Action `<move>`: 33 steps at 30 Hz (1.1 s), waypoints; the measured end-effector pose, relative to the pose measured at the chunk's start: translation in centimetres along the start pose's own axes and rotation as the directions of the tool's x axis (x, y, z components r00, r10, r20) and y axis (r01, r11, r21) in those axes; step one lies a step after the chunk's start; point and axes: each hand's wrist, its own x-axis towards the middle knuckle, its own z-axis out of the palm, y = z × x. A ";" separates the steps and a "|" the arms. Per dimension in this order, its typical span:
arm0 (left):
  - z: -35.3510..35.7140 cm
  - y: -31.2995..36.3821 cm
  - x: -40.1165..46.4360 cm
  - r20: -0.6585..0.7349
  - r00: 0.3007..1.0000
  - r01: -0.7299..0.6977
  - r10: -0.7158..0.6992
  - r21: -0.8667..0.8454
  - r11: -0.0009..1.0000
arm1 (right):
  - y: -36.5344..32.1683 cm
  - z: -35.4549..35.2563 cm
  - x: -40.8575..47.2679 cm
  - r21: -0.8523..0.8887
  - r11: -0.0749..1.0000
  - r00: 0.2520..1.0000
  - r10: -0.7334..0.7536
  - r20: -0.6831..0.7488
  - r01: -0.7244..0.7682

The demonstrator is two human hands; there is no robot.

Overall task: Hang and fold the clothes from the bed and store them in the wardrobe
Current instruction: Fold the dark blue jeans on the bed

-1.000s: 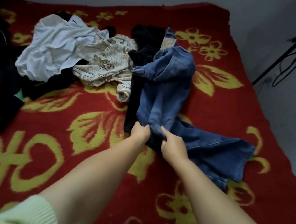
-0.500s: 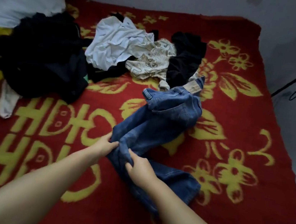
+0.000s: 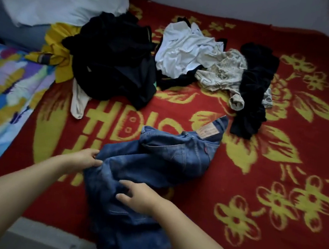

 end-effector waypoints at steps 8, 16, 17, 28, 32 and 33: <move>-4.3 1.4 4.9 -0.250 0.967 0.057 0.057 0.425 0.904 | 6.8 -4.9 1.4 0.018 0.964 0.889 0.251 -0.382 -0.265; 3.3 12.6 13.1 -0.125 0.878 -0.345 0.461 0.503 0.793 | 14.2 -13.1 5.7 -0.161 0.951 0.778 0.112 -0.619 -0.265; 3.5 13.1 14.1 -0.058 0.896 -0.341 0.440 0.545 0.766 | 14.9 -14.3 6.8 -0.210 0.939 0.785 0.090 -0.613 -0.272; 5.1 9.2 16.1 0.169 0.935 -0.321 0.311 0.779 0.539 | 17.6 -16.3 11.4 -0.753 0.556 0.902 0.416 -0.114 -0.352; 3.0 9.5 11.6 0.116 0.873 -0.359 0.474 0.810 0.463 | 15.7 -17.5 6.8 -0.674 0.683 0.955 0.136 -0.264 -0.283; 2.4 9.7 10.3 0.135 0.872 -0.377 0.471 0.799 0.469 | 15.0 -18.1 5.5 -0.639 0.720 0.957 0.129 -0.261 -0.271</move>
